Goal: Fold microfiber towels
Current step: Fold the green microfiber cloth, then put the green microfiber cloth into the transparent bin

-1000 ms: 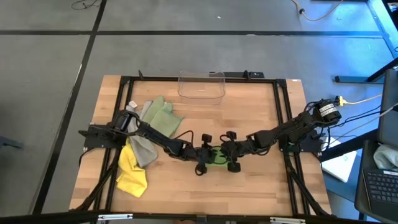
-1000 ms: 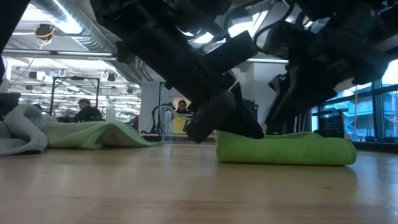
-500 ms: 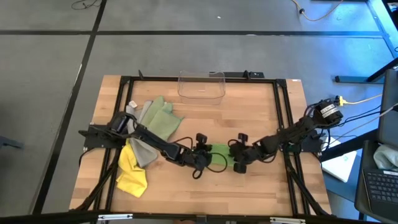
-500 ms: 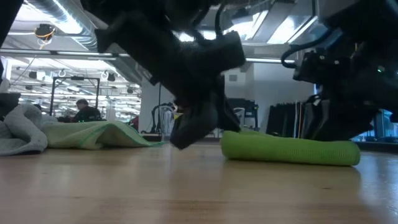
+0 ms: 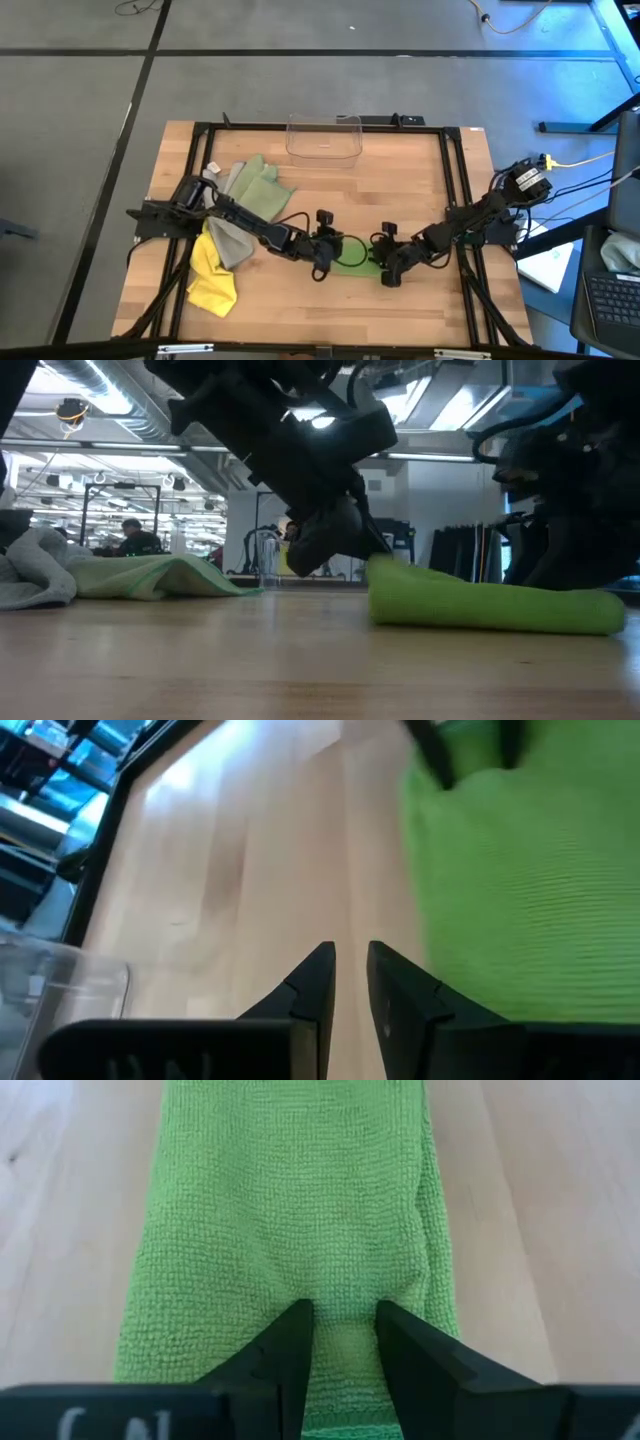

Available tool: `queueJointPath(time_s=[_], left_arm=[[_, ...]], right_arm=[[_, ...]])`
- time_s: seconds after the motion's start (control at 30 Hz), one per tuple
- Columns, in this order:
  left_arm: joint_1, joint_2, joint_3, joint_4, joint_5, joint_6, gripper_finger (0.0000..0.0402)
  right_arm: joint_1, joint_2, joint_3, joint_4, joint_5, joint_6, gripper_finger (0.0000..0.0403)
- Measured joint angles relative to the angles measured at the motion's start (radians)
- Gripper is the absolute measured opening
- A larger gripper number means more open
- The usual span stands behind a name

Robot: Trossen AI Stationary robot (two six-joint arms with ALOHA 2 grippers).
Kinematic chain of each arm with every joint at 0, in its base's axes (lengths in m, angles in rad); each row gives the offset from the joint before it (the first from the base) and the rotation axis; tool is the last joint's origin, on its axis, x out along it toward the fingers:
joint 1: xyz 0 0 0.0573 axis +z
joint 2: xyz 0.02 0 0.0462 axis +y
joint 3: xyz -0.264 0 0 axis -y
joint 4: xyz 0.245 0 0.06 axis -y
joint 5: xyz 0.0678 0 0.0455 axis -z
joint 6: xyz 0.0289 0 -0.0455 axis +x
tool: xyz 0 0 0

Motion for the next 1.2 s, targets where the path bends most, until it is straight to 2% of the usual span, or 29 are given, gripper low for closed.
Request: queueJointPath(time_s=[0.17,0.27,0.43,0.5,0.73,0.83,0.93,1.03,1.2], left_arm=[[0.021,0.000,0.000,0.041,0.070,-0.024,0.0056],[0.021,0.000,0.000,0.035,0.060,-0.017,0.0056],[0.011,0.000,0.000,0.026,-0.007,0.015,0.0056],[0.004,0.000,0.000,0.030,-0.009,0.020,0.0056],[-0.007,0.000,-0.001,0.026,-0.042,0.024,0.0056],[0.002,0.000,-0.001,0.012,-0.038,0.008,0.0056],[0.011,0.000,-0.001,0.019,0.021,0.008,0.0057],[0.009,0.000,-0.001,0.035,0.059,0.093,0.0062],[-0.012,0.000,-0.001,0.044,0.071,0.406,0.0096]], right_arm=[[0.008,0.000,0.003,-0.036,0.028,-0.005,0.0122],[0.008,-0.002,0.007,-0.132,0.074,0.038,0.0122],[-0.010,0.000,0.003,-0.332,0.323,0.236,0.0122],[-0.027,0.001,-0.001,-0.361,0.375,0.259,0.0122],[-0.067,-0.002,0.004,-0.353,0.332,0.095,0.0122],[-0.059,-0.001,0.004,-0.352,0.361,0.084,0.0122],[-0.039,-0.010,0.018,-0.366,0.405,0.048,0.0122],[-0.026,-0.044,0.058,-0.357,0.424,-0.003,0.0122],[0.012,-0.106,0.134,-0.398,0.390,-0.035,0.0122]])
